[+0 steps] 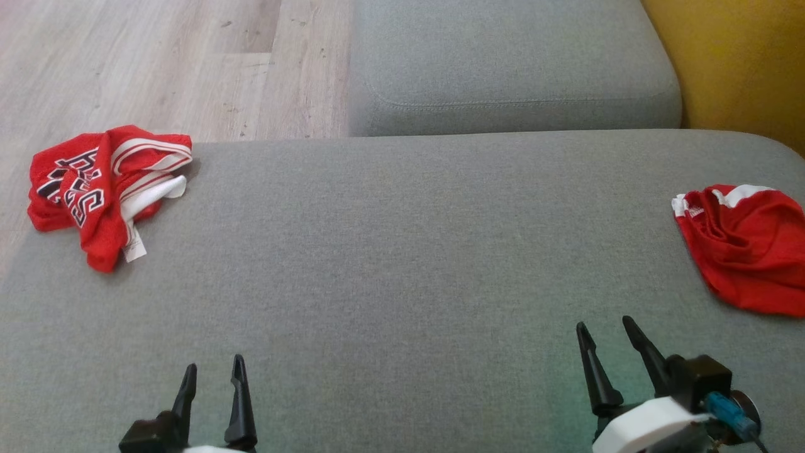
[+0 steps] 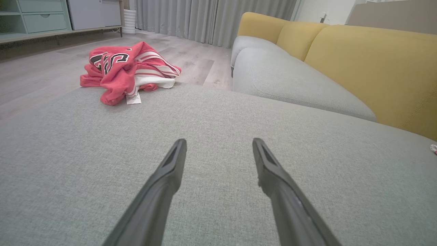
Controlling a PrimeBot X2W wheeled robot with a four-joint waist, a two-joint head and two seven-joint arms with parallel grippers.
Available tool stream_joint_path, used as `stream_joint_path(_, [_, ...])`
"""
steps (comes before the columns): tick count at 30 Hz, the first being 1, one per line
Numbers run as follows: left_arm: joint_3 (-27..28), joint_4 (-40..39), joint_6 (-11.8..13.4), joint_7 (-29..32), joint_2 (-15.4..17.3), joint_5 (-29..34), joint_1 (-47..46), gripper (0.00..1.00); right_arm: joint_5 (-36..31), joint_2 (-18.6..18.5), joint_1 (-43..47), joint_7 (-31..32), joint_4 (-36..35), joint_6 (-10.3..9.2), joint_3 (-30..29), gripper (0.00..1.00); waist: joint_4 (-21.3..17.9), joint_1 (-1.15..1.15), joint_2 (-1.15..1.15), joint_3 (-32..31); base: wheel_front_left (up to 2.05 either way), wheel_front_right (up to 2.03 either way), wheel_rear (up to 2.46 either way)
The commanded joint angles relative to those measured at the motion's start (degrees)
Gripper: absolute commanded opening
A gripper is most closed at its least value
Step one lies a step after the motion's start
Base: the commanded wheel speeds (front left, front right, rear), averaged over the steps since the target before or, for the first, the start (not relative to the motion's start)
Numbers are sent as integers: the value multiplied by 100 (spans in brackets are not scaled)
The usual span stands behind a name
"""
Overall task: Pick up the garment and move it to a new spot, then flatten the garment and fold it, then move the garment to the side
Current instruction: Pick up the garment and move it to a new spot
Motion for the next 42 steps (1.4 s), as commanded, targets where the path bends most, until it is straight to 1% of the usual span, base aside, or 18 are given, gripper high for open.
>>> stream_joint_path(1, [167,-142,-10,-17,94,-23,-247,100,-45,-30,-176,14,-223,37,137,100,1,0,0,5,0,0,0])
stream_joint_path(8, [111,-139,-16,7,72,-27,-289,100,-112,-30,-151,15,-311,37,115,100,99,0,0,38,0,0,0])
stream_joint_path(10, [100,-136,-14,12,65,-23,-311,100,-118,-29,-131,8,-334,37,117,100,214,0,0,38,0,0,0])
stream_joint_path(12, [81,-134,-24,15,63,-5,-355,100,-119,-29,-102,-2,-363,37,79,100,413,0,0,42,0,0,0])
stream_joint_path(16, [32,-177,-16,36,97,73,-454,100,-221,-29,-76,-37,-455,37,23,100,1046,0,0,54,0,0,0])
stream_joint_path(24, [110,-492,102,130,342,151,-468,100,-218,-29,-135,9,-610,37,20,100,2445,0,0,25,0,0,0])
stream_joint_path(26, [226,-632,189,98,387,123,-380,100,-214,-29,-251,51,-626,37,201,100,2547,0,0,133,0,0,0])
stream_joint_path(27, [226,-632,189,98,387,123,-380,100,-214,-29,-251,51,-626,37,201,100,2547,0,0,133,0,0,0])
stream_joint_path(31, [447,-906,360,4,391,90,-158,100,-220,-29,-532,112,-547,37,547,100,2645,0,0,275,0,0,0])
stream_joint_path(34, [573,-1055,436,-42,398,92,-5,100,-197,-29,-668,131,-448,37,724,100,2663,0,0,308,0,0,0])
stream_joint_path(39, [661,-1195,466,-68,445,112,119,100,-218,-29,-716,99,-366,37,739,100,2649,0,0,291,0,0,0])
stream_joint_path(42, [618,-1216,418,-16,514,138,94,100,-257,-29,-633,95,-375,37,638,100,2623,0,0,251,0,0,0])
